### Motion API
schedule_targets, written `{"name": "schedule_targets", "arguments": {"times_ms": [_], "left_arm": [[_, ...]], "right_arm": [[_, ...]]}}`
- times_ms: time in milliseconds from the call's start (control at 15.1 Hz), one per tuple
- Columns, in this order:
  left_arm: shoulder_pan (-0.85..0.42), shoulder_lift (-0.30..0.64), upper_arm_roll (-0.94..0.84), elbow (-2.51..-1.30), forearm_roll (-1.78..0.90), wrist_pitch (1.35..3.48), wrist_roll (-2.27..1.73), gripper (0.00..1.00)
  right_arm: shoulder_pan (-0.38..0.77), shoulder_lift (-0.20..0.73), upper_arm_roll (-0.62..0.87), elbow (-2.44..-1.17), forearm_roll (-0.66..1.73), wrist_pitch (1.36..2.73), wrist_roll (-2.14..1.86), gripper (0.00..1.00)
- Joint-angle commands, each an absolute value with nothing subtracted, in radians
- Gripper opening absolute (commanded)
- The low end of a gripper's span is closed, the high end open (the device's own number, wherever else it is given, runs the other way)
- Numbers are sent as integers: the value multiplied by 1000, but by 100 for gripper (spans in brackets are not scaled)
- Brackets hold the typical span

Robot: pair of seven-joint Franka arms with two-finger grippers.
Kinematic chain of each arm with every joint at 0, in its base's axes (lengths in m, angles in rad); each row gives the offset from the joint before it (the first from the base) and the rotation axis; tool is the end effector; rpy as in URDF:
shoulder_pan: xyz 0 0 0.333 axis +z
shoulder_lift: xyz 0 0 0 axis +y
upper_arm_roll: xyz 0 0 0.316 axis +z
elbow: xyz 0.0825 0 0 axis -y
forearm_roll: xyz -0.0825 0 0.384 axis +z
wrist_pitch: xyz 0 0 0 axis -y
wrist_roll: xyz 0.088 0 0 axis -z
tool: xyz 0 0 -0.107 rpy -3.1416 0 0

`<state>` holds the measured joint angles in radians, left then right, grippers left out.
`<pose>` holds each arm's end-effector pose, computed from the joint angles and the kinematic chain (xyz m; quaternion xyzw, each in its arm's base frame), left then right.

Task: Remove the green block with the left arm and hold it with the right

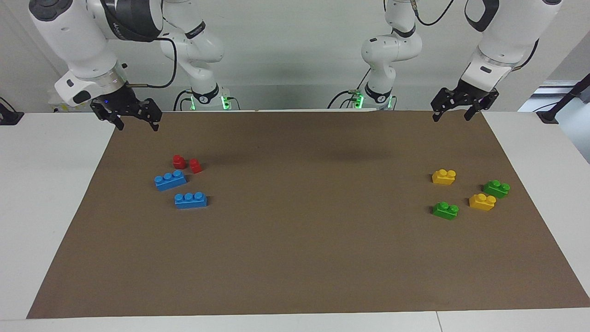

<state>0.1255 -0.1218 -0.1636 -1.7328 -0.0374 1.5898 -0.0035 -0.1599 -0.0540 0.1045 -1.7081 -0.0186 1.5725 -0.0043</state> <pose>0.5160 -0.0286 0.6139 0.9998 -0.0160 -0.0116 0.0086 0.5331 -0.0302 0.5893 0.9988 -0.0253 -0.0413 0.0109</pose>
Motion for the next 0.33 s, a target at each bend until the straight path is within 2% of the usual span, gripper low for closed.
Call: {"name": "schedule_targets", "arguments": {"times_ms": [0, 265], "left_arm": [[135, -138, -160, -1730, -61, 1572, 20, 100], [133, -138, -161, -1730, -61, 1572, 20, 100]], "right_arm": [[-167, -44, 109, -1694, -34, 1554, -29, 100], [-167, -46, 109, -1694, -29, 1554, -21, 100]]}}
